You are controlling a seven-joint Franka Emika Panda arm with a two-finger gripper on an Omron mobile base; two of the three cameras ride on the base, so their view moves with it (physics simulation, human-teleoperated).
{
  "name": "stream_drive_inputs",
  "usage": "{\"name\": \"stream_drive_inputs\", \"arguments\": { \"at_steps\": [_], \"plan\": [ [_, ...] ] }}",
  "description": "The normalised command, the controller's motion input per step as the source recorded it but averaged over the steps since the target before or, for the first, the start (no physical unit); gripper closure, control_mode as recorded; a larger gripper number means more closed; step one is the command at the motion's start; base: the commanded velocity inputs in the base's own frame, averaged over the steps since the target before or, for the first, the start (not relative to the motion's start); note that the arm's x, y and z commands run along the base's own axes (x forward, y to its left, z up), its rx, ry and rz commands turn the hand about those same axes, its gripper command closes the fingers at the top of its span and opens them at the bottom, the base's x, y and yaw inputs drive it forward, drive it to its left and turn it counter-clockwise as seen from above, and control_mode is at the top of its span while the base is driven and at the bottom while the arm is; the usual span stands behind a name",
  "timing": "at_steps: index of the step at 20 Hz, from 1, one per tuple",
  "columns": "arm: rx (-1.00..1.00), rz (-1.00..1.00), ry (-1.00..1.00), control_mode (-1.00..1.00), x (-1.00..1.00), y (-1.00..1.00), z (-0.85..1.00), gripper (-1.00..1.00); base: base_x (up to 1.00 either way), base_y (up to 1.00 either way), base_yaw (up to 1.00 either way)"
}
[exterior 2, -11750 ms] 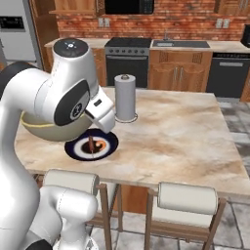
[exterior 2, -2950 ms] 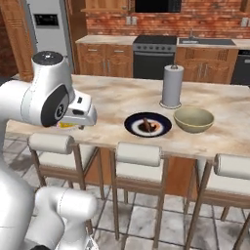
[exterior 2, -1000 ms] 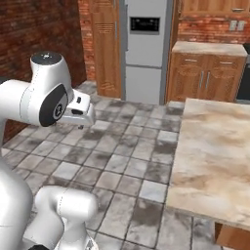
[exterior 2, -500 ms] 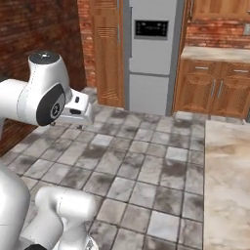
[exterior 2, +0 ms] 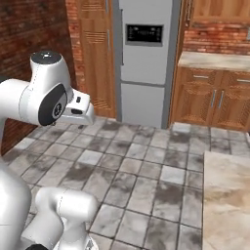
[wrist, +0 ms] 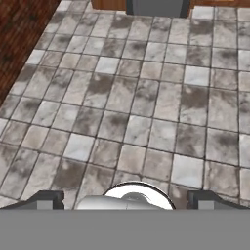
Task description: Take the smaller bowl and place it next to the appetizer plate on the dining counter , and place the larger bowl next to the plate with cooked food.
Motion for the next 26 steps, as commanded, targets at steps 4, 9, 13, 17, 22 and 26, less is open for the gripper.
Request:
{"name": "stream_drive_inputs", "arguments": {
  "at_steps": [4,9,13,17,22,26],
  "plan": [
    [0.00,0.00,0.00,1.00,0.00,0.00,0.00,-1.00,1.00,-0.33,0.00],
    [0.00,0.00,0.00,1.00,0.00,0.00,0.00,-1.00,1.00,-0.44,-0.02],
    [0.00,0.00,0.00,1.00,0.00,0.00,0.00,-1.00,1.00,-0.51,-0.03],
    [0.00,0.00,0.00,1.00,0.00,0.00,0.00,-1.00,1.00,-0.61,-0.09],
    [0.00,0.00,0.00,1.00,0.00,0.00,0.00,-1.00,0.91,-0.48,-0.11],
    [0.00,0.00,0.00,1.00,0.00,0.00,0.00,-1.00,0.83,-0.37,-0.11]
  ]
}}
